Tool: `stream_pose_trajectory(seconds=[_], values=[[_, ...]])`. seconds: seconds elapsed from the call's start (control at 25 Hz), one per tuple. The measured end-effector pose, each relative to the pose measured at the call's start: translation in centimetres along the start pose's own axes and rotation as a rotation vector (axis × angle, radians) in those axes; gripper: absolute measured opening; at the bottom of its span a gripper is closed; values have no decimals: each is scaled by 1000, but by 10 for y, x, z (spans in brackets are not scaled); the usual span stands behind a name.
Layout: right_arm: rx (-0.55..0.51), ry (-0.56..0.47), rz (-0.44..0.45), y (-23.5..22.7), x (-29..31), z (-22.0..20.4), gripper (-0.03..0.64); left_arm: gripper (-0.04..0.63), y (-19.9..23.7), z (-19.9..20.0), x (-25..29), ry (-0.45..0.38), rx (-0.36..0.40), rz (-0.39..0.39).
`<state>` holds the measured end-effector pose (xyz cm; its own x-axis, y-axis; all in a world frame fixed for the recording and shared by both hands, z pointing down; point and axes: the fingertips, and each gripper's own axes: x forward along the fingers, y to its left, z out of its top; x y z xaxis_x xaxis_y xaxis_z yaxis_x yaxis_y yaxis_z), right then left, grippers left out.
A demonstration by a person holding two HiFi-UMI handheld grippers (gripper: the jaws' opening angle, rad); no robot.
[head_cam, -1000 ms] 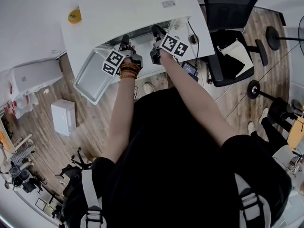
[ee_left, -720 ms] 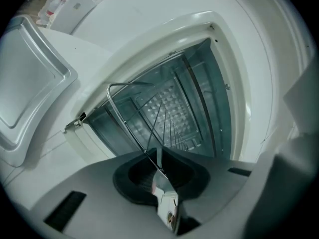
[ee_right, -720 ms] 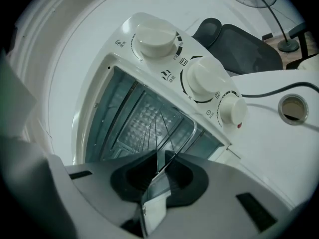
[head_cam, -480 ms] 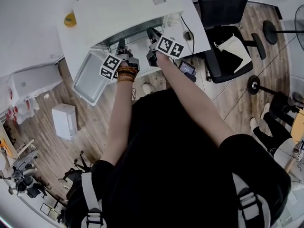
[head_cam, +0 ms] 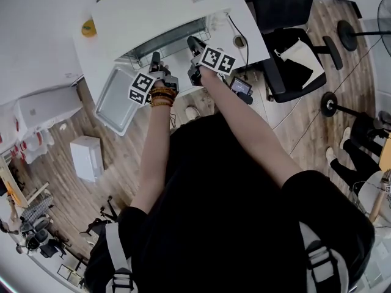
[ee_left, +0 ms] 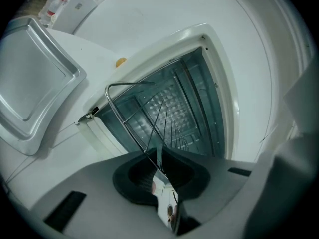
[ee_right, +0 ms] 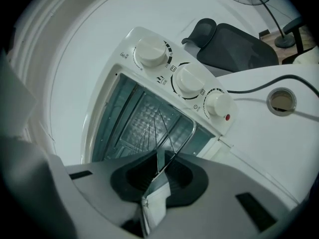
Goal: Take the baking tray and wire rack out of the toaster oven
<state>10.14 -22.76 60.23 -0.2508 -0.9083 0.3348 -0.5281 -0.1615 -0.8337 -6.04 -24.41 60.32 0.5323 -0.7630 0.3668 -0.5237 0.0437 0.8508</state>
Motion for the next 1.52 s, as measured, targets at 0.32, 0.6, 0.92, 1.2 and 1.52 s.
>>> stream_pose_trajectory(seconds=[0.32,0.6,0.92,1.2,1.52], values=[[24,-24,2,-2,-10,-4,60,48,0,-6,-7,20,0,-13],[42,-40,8,0,-23,-9,55,46,-1,-13,-20,29,-7,-25],[48,-54,11,1,-42,-16,52,41,-1,-23,-35,46,-22,-50],[51,-75,21,3,-62,-26,49,37,-3,-33,-54,60,-24,-75],[66,-117,34,7,-88,-35,44,31,-7,-43,-78,70,-14,-103]])
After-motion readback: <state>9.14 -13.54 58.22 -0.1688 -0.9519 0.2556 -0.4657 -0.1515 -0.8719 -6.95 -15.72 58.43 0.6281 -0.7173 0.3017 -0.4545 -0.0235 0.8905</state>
